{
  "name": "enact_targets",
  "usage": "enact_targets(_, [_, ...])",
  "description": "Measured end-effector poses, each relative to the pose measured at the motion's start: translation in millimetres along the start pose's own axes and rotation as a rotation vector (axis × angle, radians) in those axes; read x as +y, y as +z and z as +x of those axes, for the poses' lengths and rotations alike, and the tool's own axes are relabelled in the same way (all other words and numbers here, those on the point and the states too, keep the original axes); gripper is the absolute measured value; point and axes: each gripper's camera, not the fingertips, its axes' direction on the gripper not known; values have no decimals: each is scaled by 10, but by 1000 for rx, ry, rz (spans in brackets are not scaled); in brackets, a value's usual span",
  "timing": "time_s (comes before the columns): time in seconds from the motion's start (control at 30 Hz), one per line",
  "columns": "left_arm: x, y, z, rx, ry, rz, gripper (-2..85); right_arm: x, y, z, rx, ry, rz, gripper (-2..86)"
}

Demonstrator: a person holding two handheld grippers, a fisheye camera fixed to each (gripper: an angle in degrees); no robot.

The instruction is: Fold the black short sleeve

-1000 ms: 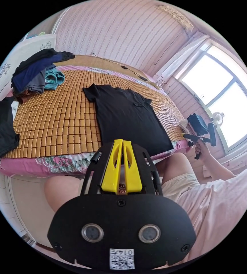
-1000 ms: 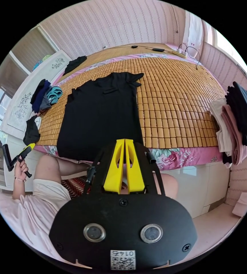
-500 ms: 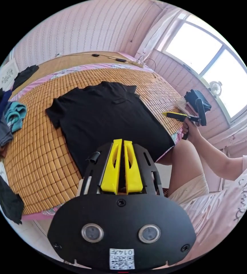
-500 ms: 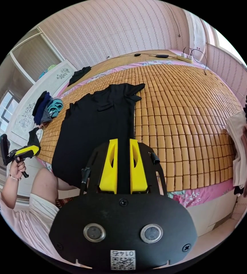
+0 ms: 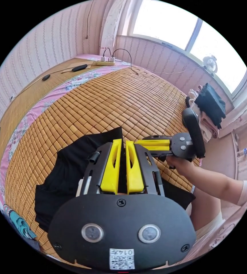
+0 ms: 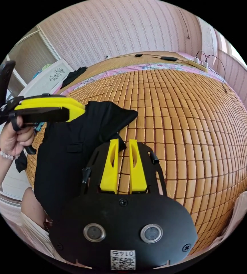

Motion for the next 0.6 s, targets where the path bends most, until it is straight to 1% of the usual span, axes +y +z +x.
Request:
enact_targets(0.13, [-286,452,-1,4,7,-18,24,105,-139,77,11,-3,61,-4])
enact_targets(0.23, [-418,731,156,-16,76,-41,39,288,-266,149,-53,-1,95,-8])
enact_targets(0.3, [-502,939,264,-35,108,-79,54,391,-209,175,-82,-3,77,-9])
enact_targets(0.4, [-619,1308,341,-61,120,-159,66,431,-114,209,-61,8,38,-8])
enact_targets(0.47, [-666,1510,304,-142,90,-192,51,471,-112,252,-99,34,52,-8])
enact_targets(0.53, [-661,1560,250,-142,85,-173,32,493,-99,277,-130,41,56,-6])
enact_targets(0.6, [-651,1574,168,-131,61,-163,7,510,-108,276,-114,35,109,-1])
